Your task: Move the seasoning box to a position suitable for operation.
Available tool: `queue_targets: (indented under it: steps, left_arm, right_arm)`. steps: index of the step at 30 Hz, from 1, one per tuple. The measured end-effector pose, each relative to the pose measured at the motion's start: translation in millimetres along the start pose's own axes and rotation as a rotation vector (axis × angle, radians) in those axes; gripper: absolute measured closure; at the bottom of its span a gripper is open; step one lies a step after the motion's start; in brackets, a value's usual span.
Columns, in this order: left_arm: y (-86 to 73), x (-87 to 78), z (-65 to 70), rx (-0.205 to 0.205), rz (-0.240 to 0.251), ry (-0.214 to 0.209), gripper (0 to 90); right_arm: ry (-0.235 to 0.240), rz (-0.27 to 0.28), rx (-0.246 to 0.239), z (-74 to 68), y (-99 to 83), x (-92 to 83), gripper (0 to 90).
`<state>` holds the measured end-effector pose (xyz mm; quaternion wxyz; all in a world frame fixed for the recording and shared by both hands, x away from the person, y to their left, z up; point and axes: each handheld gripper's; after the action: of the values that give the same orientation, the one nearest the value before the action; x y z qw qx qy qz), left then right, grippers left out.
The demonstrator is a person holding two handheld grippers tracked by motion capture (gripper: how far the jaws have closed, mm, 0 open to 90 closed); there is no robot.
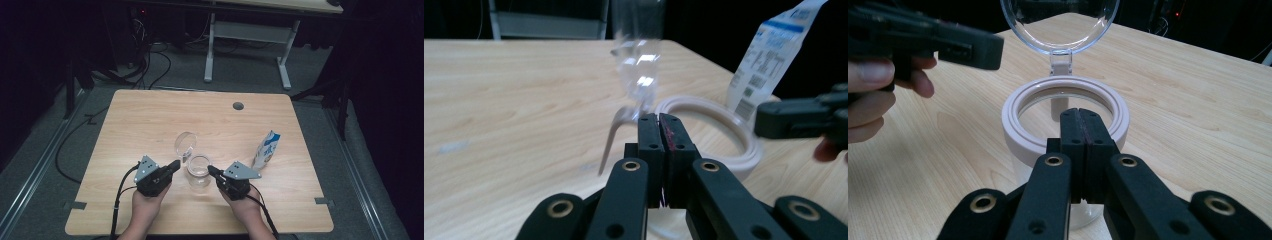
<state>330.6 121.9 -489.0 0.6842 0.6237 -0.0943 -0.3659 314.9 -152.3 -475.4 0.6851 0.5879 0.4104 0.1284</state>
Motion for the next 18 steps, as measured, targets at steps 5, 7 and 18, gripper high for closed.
queue_targets:
  steps: [5, 7, 18]
  left_arm:
    - [-16.6, -13.9, -12.8, 0.010, -0.028, 0.032, 87.0]
    - [-20.5, -19.1, -18.5, 0.018, -0.040, 0.050, 86.6]
    - [-36.0, -41.1, -42.4, 0.100, -0.116, 0.143, 84.2]
  right_arm:
    - [-0.012, 0.019, 0.007, 0.7, 2.1, -5.8, 88.9]
    - [-0.022, 0.017, 0.009, 1.9, 0.8, -6.5, 88.9]
    - [-0.051, 0.003, 0.031, 12.4, -6.9, -10.8, 87.2]
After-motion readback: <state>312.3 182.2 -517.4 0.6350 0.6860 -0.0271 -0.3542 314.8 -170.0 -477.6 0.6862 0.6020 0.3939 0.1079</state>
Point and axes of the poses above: each handheld gripper's, and its own axes: x roughly forward along the jaws, y roughly out of its top, z roughly to its right, and after that the axes turned 4 degrees about y, right-handed
